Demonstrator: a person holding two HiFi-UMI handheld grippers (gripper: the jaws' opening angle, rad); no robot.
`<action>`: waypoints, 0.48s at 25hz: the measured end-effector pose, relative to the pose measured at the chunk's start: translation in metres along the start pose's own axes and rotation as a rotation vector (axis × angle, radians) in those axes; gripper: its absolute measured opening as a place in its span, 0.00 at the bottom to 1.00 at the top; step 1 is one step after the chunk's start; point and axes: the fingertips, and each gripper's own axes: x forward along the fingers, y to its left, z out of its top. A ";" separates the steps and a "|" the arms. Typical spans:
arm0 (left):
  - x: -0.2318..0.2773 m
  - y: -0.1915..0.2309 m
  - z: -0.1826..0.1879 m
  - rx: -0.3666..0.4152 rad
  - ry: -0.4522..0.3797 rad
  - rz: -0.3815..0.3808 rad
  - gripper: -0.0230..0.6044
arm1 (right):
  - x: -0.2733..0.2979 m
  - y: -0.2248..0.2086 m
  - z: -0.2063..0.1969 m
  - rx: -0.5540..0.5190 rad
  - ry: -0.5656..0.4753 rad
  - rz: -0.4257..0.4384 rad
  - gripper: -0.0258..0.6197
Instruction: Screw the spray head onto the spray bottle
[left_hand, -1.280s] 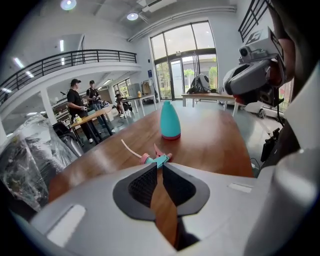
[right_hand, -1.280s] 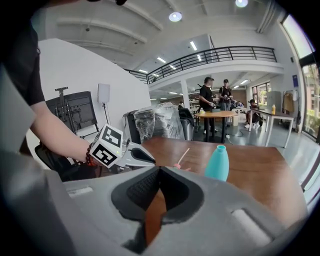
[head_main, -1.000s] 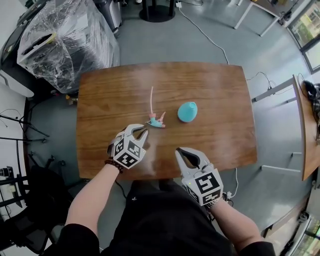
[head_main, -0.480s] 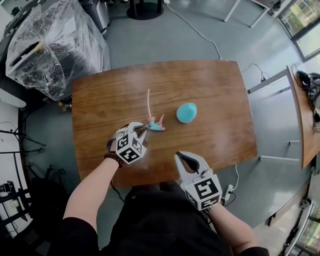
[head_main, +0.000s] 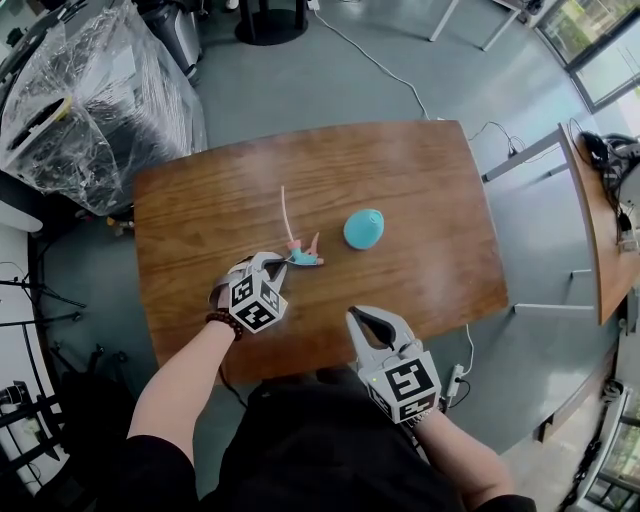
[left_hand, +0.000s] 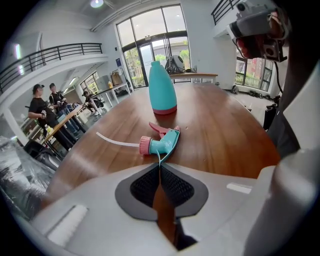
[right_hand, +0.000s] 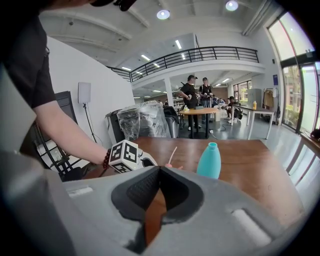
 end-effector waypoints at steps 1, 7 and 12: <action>0.000 0.000 0.002 -0.004 -0.005 0.003 0.08 | 0.000 0.000 0.000 -0.003 -0.001 -0.001 0.03; -0.007 -0.004 0.012 -0.047 -0.039 -0.004 0.07 | -0.003 0.000 0.002 -0.017 -0.004 -0.012 0.03; -0.022 -0.013 0.028 -0.151 -0.101 -0.040 0.07 | -0.004 0.001 0.005 -0.060 -0.015 -0.020 0.03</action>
